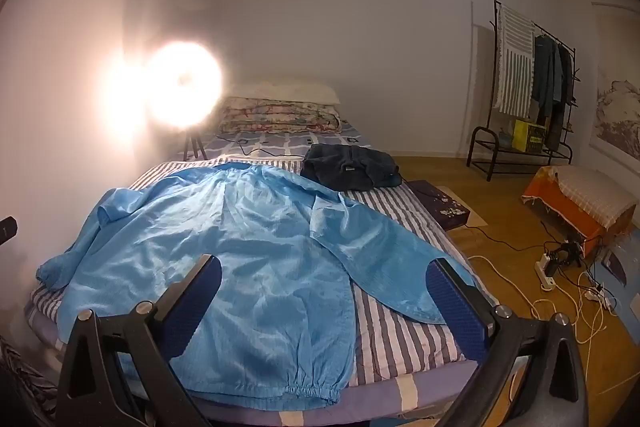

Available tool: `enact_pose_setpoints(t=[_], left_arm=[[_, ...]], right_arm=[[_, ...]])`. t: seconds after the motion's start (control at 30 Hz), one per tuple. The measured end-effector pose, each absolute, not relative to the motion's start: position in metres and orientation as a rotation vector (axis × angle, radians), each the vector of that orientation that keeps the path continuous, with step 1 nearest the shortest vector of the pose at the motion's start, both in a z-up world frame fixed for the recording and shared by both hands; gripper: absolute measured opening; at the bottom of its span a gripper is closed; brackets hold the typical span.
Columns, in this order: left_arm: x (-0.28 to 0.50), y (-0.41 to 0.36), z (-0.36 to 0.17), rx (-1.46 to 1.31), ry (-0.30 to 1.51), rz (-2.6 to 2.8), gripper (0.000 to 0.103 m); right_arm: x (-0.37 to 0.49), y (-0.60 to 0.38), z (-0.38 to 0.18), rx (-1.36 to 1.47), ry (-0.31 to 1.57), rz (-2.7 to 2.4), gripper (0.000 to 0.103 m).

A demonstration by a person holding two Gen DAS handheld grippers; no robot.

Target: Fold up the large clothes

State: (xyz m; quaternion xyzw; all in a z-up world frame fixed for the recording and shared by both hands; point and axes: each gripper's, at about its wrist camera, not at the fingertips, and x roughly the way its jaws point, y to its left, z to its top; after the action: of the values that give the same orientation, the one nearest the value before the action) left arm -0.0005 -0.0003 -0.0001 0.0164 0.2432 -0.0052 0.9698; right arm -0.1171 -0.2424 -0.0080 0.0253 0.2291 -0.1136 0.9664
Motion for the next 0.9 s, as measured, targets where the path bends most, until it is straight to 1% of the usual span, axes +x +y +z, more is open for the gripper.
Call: enact_pose_setpoints(t=[0.9], left_arm=[[-0.0003, -0.0001, -0.0003, 0.031, 0.489, 0.0, 0.103]], right_arm=[[-0.1189, -0.2415, -0.0079, 0.067, 0.478, -0.232, 0.103]])
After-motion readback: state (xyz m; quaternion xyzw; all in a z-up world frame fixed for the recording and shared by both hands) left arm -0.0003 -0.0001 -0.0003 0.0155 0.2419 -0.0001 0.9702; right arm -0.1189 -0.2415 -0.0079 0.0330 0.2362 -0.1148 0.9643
